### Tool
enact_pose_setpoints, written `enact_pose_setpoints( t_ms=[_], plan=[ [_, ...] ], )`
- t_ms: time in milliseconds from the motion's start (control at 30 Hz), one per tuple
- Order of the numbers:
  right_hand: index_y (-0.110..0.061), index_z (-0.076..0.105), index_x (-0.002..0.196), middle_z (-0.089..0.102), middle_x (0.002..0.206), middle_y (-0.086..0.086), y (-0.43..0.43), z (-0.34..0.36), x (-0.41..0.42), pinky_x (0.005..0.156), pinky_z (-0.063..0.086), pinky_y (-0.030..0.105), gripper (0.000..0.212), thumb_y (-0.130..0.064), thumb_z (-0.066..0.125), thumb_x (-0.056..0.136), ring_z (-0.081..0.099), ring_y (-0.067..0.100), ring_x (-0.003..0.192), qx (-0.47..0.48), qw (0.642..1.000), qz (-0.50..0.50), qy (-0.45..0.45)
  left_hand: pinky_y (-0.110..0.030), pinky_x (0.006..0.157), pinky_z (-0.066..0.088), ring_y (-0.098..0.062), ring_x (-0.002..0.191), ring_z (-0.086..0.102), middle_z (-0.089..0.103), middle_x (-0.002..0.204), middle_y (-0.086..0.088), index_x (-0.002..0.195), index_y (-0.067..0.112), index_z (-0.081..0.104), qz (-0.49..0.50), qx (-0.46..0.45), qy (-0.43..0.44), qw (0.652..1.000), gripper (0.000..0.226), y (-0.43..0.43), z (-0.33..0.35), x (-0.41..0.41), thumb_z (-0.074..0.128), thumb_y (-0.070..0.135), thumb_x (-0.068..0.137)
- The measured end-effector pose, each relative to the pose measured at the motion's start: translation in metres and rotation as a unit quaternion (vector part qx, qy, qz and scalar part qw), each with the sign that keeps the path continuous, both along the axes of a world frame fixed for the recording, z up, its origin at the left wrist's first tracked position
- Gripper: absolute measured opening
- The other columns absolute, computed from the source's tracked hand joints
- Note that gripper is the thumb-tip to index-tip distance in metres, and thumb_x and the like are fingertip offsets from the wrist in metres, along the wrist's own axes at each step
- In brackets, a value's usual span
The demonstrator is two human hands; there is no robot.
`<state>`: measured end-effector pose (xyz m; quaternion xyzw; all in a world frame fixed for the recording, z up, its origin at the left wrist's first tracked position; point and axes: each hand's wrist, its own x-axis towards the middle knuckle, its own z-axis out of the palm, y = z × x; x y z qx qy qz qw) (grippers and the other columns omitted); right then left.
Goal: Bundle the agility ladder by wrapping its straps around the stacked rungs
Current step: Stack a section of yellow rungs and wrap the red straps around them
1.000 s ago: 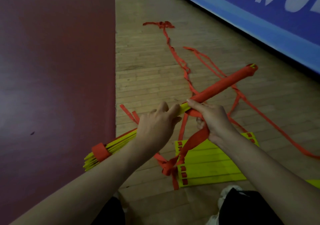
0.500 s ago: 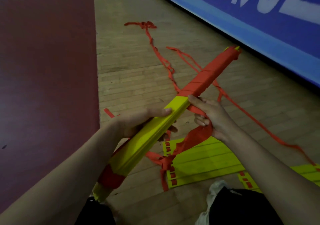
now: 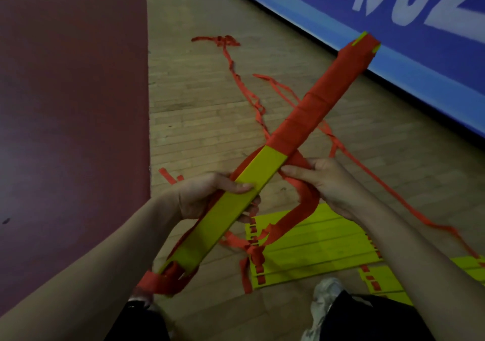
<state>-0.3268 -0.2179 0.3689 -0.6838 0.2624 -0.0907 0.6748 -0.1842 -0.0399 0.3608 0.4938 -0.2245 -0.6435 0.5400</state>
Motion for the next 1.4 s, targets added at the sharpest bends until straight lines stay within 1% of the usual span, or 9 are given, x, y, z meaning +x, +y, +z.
enact_pose_setpoints(
  t_ms=[100,233,367,700,833,967,1167,1300,1400],
  plan=[
    [0.004,0.069,0.099,0.066,0.096,0.035,-0.001,-0.002,-0.003,0.053,0.052,0.028,0.07,-0.04,0.081,0.047,0.061,0.031,0.07,-0.022,1.0,-0.002,0.005,-0.038,0.067,0.058,-0.025,0.076,0.068,0.066,0.089,-0.016,0.105,0.0,0.06,0.017,-0.018,-0.012,1.0,0.026,0.001,0.001,-0.004,0.06,0.012,0.082],
    [-0.001,0.069,0.087,0.058,0.059,0.01,-0.003,0.0,-0.009,0.037,0.044,0.02,0.033,-0.024,0.077,0.065,0.054,0.012,0.038,-0.006,1.0,0.006,0.021,-0.033,0.059,0.056,-0.023,0.07,0.064,0.065,0.088,-0.015,0.107,0.002,0.058,0.087,-0.021,-0.084,0.992,0.022,-0.001,0.003,-0.01,0.06,0.012,0.087],
    [-0.009,0.067,0.086,0.055,0.052,0.0,0.005,-0.005,-0.003,0.039,0.045,0.021,0.011,-0.017,0.072,0.081,0.052,0.007,0.038,-0.004,1.0,-0.025,0.004,-0.031,0.054,0.053,-0.023,0.067,0.061,0.066,0.085,-0.014,0.11,0.006,0.058,0.154,0.014,-0.175,0.972,0.017,-0.001,0.005,-0.013,0.057,0.008,0.093],
    [-0.005,0.072,0.078,0.044,0.041,-0.01,0.028,-0.011,0.014,0.041,0.032,0.021,0.026,-0.031,0.074,0.082,0.039,0.003,0.035,-0.196,0.98,-0.029,0.003,-0.032,0.055,0.051,-0.012,0.059,0.058,0.064,0.083,-0.005,0.113,0.018,0.055,0.179,0.063,-0.367,0.911,0.019,0.005,-0.003,-0.019,0.058,0.013,0.095],
    [0.006,0.065,0.078,0.038,0.042,-0.006,0.043,-0.008,0.021,0.049,0.031,0.028,0.052,-0.045,0.069,0.083,0.037,0.007,0.04,-0.21,0.975,-0.072,-0.017,-0.042,0.069,0.05,-0.028,0.085,0.062,0.063,0.1,-0.006,0.111,0.016,0.048,0.135,0.094,-0.632,0.757,0.019,0.006,-0.008,-0.026,0.052,0.029,0.097],
    [0.011,0.059,0.071,0.029,0.039,-0.008,0.053,-0.001,0.026,0.048,0.026,0.031,0.064,-0.052,0.068,0.081,0.029,0.009,0.038,-0.149,0.981,-0.12,-0.04,-0.031,0.047,0.027,-0.03,0.078,0.062,0.054,0.109,-0.006,0.13,0.011,0.041,0.103,0.082,-0.828,0.546,0.031,0.004,-0.015,-0.035,0.036,0.027,0.103],
    [-0.016,0.066,0.064,0.038,0.042,-0.009,0.061,-0.001,0.024,0.036,0.026,0.019,0.026,-0.03,0.073,0.084,0.035,0.007,0.041,0.008,0.982,-0.184,-0.049,-0.029,0.042,0.03,-0.031,0.055,0.056,0.058,0.084,-0.015,0.116,0.004,0.053,0.129,0.033,-0.898,0.42,0.041,-0.002,-0.031,-0.039,0.033,0.024,0.086],
    [-0.017,0.063,0.061,0.039,0.045,-0.006,0.058,0.0,0.025,0.033,0.025,0.018,0.026,-0.025,0.073,0.084,0.034,0.006,0.037,0.049,0.979,-0.187,-0.068,-0.04,0.069,0.048,-0.034,0.09,0.058,0.055,0.113,-0.015,0.137,0.009,0.044,0.095,0.043,-0.828,0.551,0.072,0.001,-0.026,-0.04,0.017,0.06,0.094],
    [-0.016,0.062,0.06,0.036,0.044,-0.003,0.054,0.003,0.026,0.031,0.023,0.017,0.028,-0.027,0.073,0.083,0.031,0.006,0.032,0.055,0.978,-0.185,-0.08,-0.035,0.092,0.044,-0.023,0.107,0.054,0.052,0.126,-0.007,0.142,0.02,0.037,0.117,0.053,-0.636,0.761,0.063,0.005,0.001,-0.035,0.029,0.061,0.096]
  ],
)
